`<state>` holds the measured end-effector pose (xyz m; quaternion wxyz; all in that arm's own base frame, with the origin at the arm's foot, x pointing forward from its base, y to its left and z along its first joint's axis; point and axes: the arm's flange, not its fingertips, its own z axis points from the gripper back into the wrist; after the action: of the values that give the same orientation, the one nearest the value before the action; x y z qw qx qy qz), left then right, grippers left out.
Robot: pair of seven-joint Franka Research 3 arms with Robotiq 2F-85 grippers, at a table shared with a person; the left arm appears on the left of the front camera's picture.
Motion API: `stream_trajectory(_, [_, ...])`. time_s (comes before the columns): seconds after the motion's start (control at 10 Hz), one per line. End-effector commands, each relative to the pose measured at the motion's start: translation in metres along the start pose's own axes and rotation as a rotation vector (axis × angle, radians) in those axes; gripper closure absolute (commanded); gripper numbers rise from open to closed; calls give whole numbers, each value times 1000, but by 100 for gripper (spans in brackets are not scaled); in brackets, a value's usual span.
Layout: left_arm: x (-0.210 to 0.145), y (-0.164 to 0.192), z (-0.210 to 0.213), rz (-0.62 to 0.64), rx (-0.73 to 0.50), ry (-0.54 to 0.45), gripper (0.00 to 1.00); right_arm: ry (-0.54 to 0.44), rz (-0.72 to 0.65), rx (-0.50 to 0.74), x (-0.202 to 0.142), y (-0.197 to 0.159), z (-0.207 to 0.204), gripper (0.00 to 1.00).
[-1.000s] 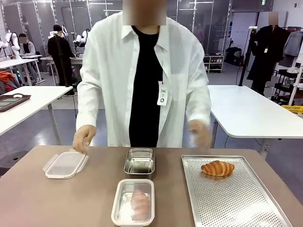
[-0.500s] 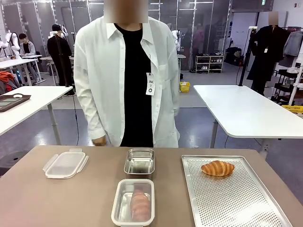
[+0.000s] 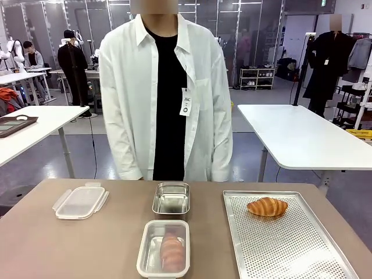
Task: Place the bread into the airtight container.
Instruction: Pick up a Butter Roll and place it into an empty Airtight Container.
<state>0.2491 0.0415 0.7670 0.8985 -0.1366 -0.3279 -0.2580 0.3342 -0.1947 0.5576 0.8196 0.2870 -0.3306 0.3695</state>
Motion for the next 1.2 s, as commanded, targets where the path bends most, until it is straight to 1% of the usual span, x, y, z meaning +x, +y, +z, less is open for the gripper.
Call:
stream_trajectory(0.0, [0, 0, 1, -17, -6, -1, 0, 257, 135, -79, 35, 25, -72, 0])
stream_trajectory(0.1, [0, 0, 1, -17, -6, -1, 0, 367, 241, -74, 46, 42, -111, 0])
stream_trajectory(0.2, [0, 0, 1, -17, -6, -1, 0, 467, 316, -91, 48, 53, -145, 0])
stream_trajectory(0.3, [0, 0, 1, -17, -6, -1, 0, 542, 364, -104, 45, 59, -174, 0])
stream_trajectory(0.4, [0, 0, 1, -17, -6, -1, 0, 581, 406, -147, 41, 59, -197, 0])
stream_trajectory(0.5, [0, 0, 1, -17, -6, -1, 0, 626, 433, -152, 37, 58, -214, 0])
stream_trajectory(0.6, [0, 0, 1, -17, -6, -1, 0, 644, 459, -147, 34, 54, -228, 0])
stream_trajectory(0.7, [0, 0, 1, -17, -6, -1, 0, 619, 450, -148, 32, 53, -234, 0])
stream_trajectory(0.8, [0, 0, 1, -17, -6, -1, 0, 540, 395, -269, 33, 48, -236, 0])
stream_trajectory(0.9, [0, 0, 1, -17, -6, -1, 0, 638, 479, -127, 31, 61, -235, 0])
stream_trajectory(1.1, [0, 0, 1, -17, -6, -1, 0, 638, 479, -127, 31, 61, -235, 0])
